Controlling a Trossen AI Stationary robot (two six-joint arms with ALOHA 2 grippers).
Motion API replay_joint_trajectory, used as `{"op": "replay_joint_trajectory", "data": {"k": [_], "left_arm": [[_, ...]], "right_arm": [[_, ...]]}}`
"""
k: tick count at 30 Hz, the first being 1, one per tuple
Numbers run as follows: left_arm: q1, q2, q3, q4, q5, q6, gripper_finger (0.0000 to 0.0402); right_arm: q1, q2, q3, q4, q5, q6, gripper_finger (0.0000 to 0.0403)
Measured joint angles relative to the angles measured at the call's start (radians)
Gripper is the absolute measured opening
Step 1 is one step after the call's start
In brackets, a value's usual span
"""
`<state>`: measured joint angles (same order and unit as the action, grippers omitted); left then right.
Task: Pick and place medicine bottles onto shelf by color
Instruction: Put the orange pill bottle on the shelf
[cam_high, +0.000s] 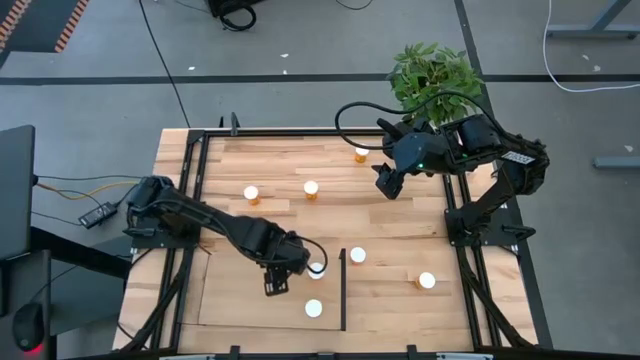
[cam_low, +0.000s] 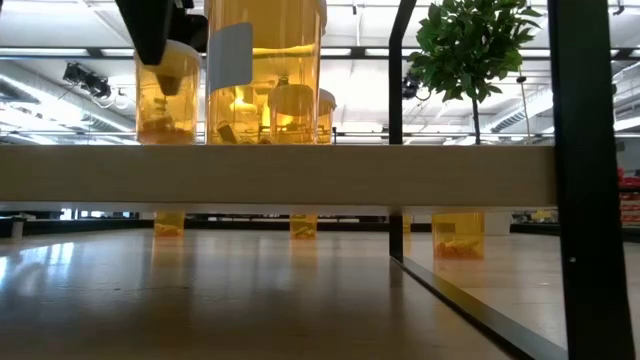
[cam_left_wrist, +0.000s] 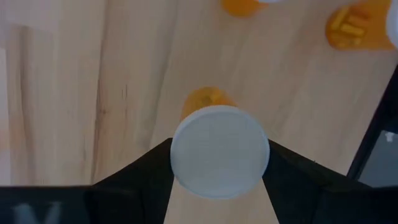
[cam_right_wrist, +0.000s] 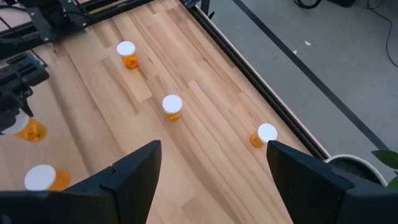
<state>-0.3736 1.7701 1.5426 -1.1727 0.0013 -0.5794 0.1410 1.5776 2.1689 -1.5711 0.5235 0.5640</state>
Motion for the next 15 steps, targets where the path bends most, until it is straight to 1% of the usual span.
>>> {"op": "replay_joint_trajectory", "data": {"k": [9,15], "left_arm": [[0.013,0.078,0.0,0.04,0.0,0.02,0.0219],[0.012,0.115,0.002,0.044,0.003,0.043,0.0227]], "right_arm": [[0.0,0.0,0.0,0.0,-0.007,0.001,0.0299],[0.0,0.0,0.0,0.0,-0.013,0.011,0.0299]]}}
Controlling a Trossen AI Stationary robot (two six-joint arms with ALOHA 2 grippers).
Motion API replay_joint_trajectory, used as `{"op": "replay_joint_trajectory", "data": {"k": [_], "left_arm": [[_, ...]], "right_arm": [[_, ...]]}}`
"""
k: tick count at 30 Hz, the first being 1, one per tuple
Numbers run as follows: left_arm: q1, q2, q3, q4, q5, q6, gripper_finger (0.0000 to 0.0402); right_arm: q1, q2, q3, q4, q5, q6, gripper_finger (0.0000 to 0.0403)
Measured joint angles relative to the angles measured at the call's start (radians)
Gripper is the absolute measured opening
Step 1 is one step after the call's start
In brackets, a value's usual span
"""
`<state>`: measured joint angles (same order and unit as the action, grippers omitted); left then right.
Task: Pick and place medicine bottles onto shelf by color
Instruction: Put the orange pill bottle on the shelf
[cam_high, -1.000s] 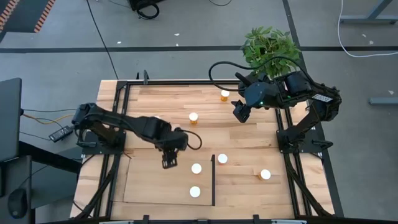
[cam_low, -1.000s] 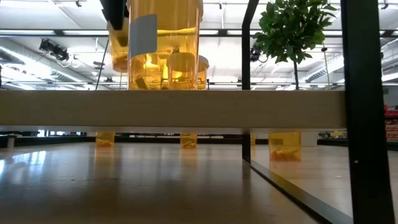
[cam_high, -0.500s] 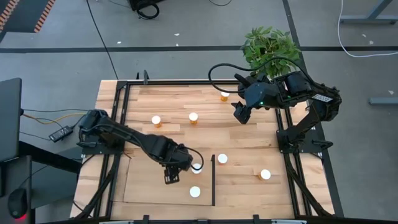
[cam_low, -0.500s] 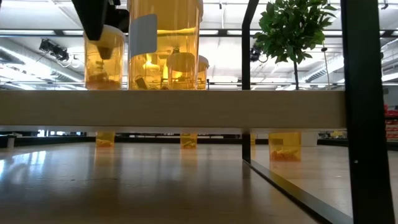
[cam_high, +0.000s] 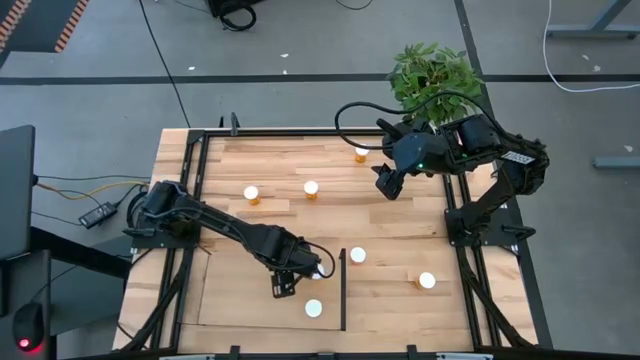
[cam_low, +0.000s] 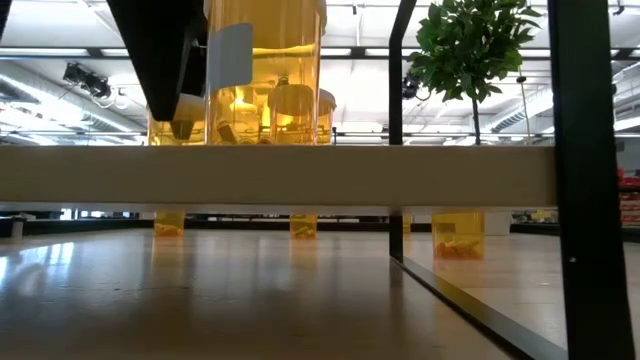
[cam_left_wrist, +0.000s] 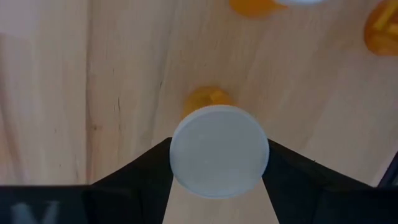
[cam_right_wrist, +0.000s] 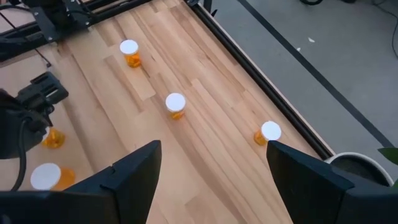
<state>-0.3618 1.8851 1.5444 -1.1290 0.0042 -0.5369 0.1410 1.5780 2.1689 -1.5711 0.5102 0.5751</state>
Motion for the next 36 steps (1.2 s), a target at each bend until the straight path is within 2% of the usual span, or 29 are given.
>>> {"op": "replay_joint_trajectory", "data": {"k": [16,28,32,36], "left_arm": [[0.0,-0.002,-0.001,0.013,0.03,-0.003,0.0228],[0.0,-0.002,-0.002,0.034,0.041,-0.061,0.023],[0.002,-0.002,-0.002,0.034,0.054,-0.062,0.0249],[0.002,-0.002,-0.002,0.031,0.06,-0.066,0.0288]], "right_arm": [[0.0,0.0,0.0,0.0,-0.003,0.003,0.0299],[0.0,0.0,0.0,0.0,-0.011,0.003,0.0299],[0.0,0.0,0.0,0.0,-0.011,0.001,0.0299],[0.0,0.0,0.0,0.0,-0.017,0.001,0.0299]]}}
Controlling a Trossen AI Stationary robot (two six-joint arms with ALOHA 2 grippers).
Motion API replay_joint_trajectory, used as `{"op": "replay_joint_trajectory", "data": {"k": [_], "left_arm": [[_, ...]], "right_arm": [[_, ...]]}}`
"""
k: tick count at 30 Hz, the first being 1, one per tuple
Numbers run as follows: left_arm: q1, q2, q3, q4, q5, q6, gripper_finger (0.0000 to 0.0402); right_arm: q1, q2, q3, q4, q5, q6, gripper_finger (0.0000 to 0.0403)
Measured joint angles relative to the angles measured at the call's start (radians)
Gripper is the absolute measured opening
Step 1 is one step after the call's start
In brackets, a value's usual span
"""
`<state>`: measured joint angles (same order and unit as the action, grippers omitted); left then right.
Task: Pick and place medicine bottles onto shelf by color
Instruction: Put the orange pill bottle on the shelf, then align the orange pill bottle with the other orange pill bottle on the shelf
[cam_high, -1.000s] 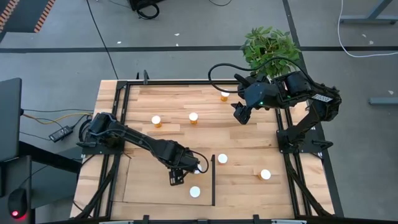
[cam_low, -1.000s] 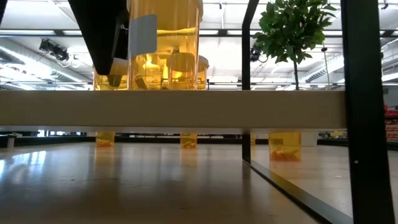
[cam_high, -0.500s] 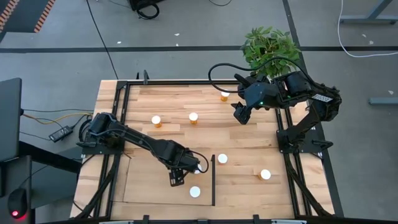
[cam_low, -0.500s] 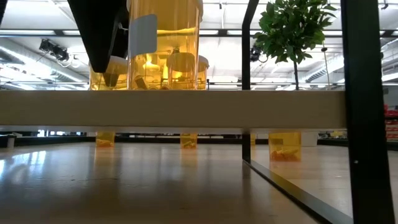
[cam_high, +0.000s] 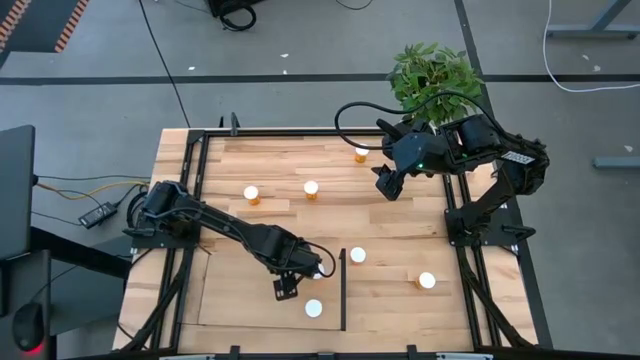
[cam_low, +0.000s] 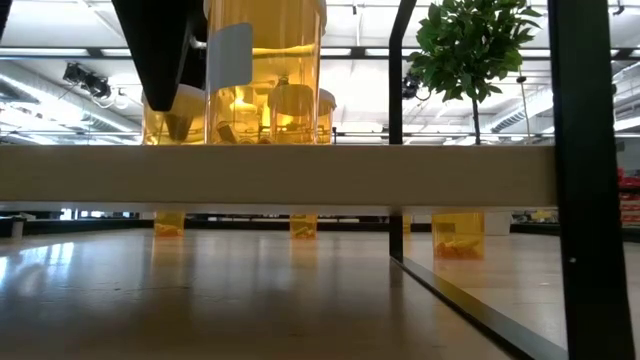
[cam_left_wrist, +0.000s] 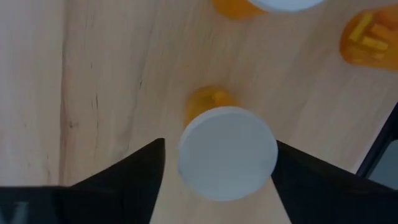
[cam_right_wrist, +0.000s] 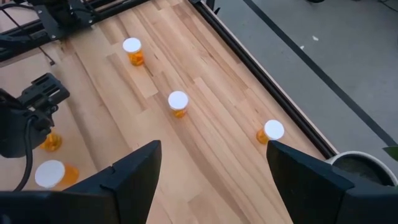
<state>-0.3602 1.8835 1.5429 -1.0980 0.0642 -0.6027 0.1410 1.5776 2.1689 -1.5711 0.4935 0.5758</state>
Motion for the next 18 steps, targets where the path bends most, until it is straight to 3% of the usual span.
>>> {"op": "replay_joint_trajectory", "data": {"k": [8,14,18], "left_arm": [[0.006,-0.015,0.046,-0.058,-0.006,-0.007,0.0355],[0.014,-0.016,0.083,-0.107,-0.022,0.027,0.0364],[0.024,-0.015,0.099,-0.222,-0.062,0.09,0.0364]], "right_arm": [[0.0,0.0,0.0,0.0,-0.002,-0.002,0.0299],[0.0,0.0,0.0,0.0,-0.002,-0.003,0.0299],[0.0,0.0,0.0,0.0,-0.003,-0.003,0.0299]]}}
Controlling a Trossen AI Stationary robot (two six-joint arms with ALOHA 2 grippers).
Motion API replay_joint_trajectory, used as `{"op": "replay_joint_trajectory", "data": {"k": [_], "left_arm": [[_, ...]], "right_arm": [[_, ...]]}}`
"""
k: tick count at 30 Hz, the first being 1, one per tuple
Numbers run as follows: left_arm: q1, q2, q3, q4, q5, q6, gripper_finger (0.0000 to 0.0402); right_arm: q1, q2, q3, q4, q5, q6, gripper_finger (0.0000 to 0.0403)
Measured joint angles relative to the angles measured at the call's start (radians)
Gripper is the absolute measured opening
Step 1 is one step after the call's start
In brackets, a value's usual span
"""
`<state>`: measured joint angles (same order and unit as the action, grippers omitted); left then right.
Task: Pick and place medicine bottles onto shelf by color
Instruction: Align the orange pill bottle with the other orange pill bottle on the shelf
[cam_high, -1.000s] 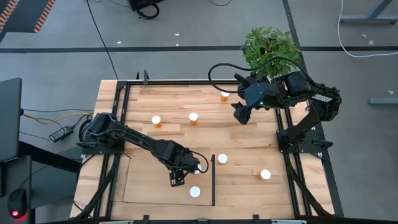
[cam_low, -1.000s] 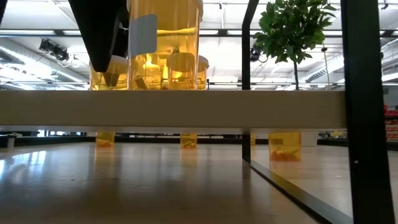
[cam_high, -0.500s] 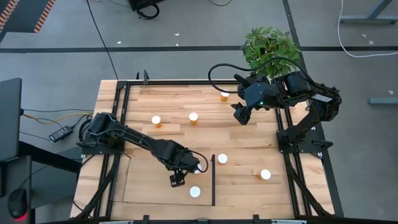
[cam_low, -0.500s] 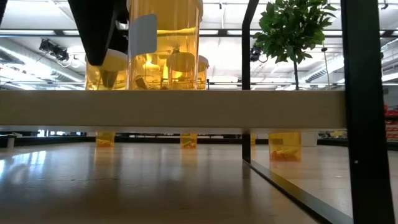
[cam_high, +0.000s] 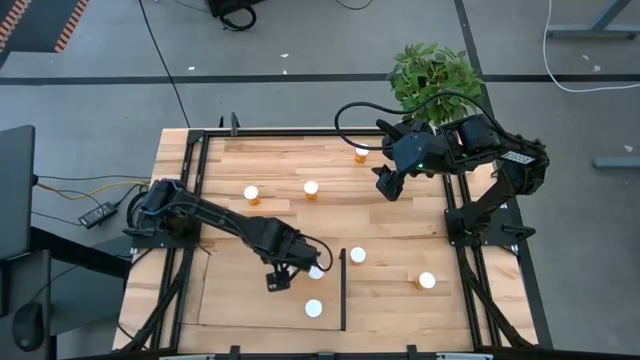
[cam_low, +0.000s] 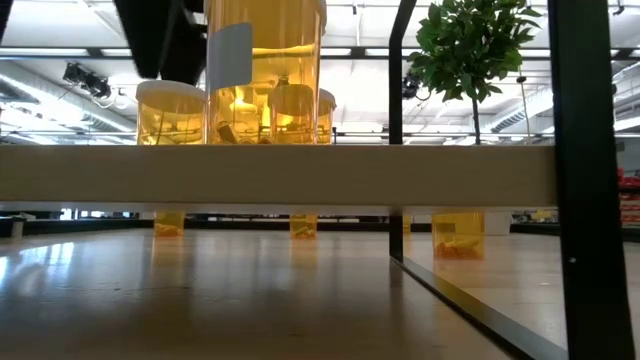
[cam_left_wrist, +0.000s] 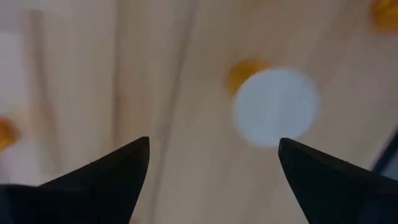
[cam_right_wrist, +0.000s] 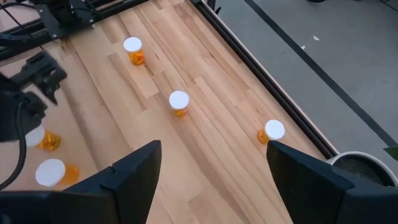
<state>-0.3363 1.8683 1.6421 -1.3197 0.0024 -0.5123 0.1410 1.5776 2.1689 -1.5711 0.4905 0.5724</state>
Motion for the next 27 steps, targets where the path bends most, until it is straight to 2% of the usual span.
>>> {"op": "replay_joint_trajectory", "data": {"k": [5,8,11,13,19,23,27], "left_arm": [[0.016,-0.043,0.057,-0.139,-0.006,0.001,0.0364],[0.02,-0.115,0.077,-0.174,-0.08,-0.001,0.0364],[0.088,-0.183,0.051,-0.176,-0.08,-0.014,0.0355],[0.163,-0.217,0.006,-0.175,-0.054,0.001,0.034],[0.372,-0.309,-0.155,-0.114,-0.074,0.177,0.03],[0.513,-0.346,-0.299,-0.012,-0.091,0.231,0.0299],[0.631,-0.357,-0.432,0.06,-0.083,0.288,0.0318]], "right_arm": [[0.0,0.0,0.0,0.0,-0.021,0.0,0.0299],[0.009,0.0,0.0,0.0,-0.023,0.005,0.0299],[0.013,0.0,0.0,0.0,-0.01,0.003,0.0299],[0.013,0.0,0.0,0.0,-0.002,0.003,0.0299],[0.012,0.0,0.0,0.0,0.007,0.006,0.0299],[0.012,0.0,0.0,0.0,0.024,0.018,0.0299],[0.012,0.0,0.0,0.0,0.054,0.029,0.0299]]}}
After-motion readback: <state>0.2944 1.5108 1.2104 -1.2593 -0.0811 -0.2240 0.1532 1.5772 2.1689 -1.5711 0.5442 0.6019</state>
